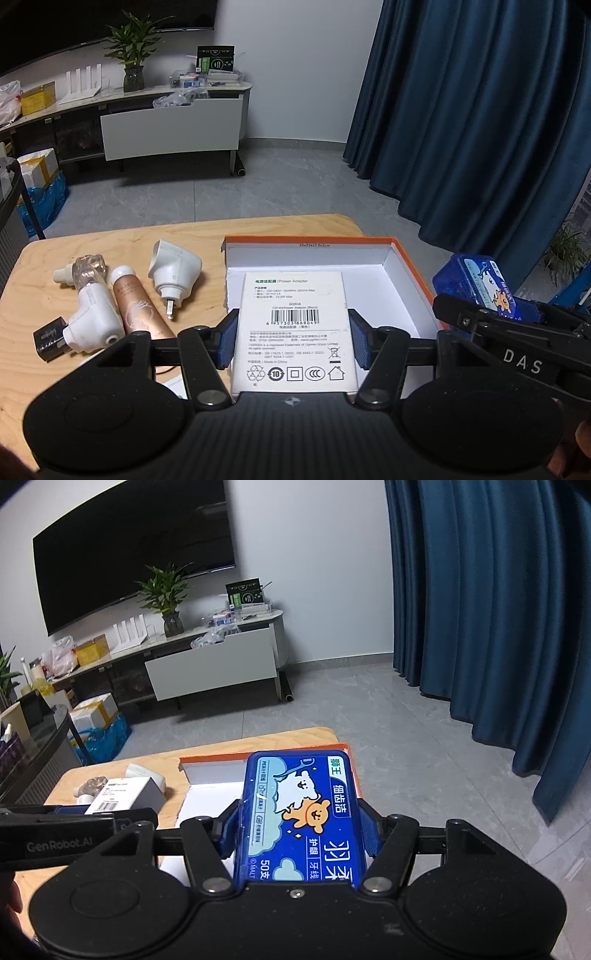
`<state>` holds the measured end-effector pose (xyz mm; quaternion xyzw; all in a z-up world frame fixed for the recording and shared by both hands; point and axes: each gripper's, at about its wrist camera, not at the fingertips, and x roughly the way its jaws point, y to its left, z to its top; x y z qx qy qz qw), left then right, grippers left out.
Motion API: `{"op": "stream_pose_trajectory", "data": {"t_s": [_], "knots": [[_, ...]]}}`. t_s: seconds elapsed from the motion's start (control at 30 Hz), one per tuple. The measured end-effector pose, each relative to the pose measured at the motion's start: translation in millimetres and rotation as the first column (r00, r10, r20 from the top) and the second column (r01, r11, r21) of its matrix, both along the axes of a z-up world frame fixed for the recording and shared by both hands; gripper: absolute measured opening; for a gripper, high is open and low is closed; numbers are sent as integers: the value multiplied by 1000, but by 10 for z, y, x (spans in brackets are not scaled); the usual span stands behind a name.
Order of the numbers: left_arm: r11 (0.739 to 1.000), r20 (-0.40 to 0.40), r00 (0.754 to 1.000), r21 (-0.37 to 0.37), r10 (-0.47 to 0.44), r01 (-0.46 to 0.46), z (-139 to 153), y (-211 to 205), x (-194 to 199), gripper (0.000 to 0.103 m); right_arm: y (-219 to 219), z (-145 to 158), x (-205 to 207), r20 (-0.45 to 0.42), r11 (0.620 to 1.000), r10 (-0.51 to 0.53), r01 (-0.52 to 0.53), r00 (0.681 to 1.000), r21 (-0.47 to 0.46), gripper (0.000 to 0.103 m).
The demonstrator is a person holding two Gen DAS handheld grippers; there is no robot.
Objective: Organize rigid objects
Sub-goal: 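Carry the blue tin with the right gripper while the left carries the white box to the orange-rimmed box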
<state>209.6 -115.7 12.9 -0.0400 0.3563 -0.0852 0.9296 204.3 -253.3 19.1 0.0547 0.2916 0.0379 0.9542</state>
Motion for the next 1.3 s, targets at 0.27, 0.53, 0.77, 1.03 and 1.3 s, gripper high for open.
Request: {"op": "stream_pose_trajectory", "data": {"t_s": [0.27, 0.53, 0.77, 1.03, 1.3], "knots": [[1000, -7, 1000, -2, 4, -4, -15, -38, 142, 60, 16, -26, 195, -25, 1000, 19, -19, 1000, -7, 75], [1000, -15, 1000, -2, 7, -7, -53, -31, 213, 60, 24, -71, 349, -42, 999, 27, -28, 999, -19, 75], [1000, -27, 1000, -7, 5, -5, -96, -41, 277, 60, 50, -93, 426, -48, 999, 34, -36, 998, -33, 75], [1000, -38, 999, -9, 5, -5, -128, -50, 313, 60, 59, -149, 488, -62, 999, 32, -35, 998, -35, 75], [1000, -43, 999, -7, 4, -4, -155, -74, 345, 60, 56, -152, 555, -69, 999, 33, -35, 997, -42, 75]]}}
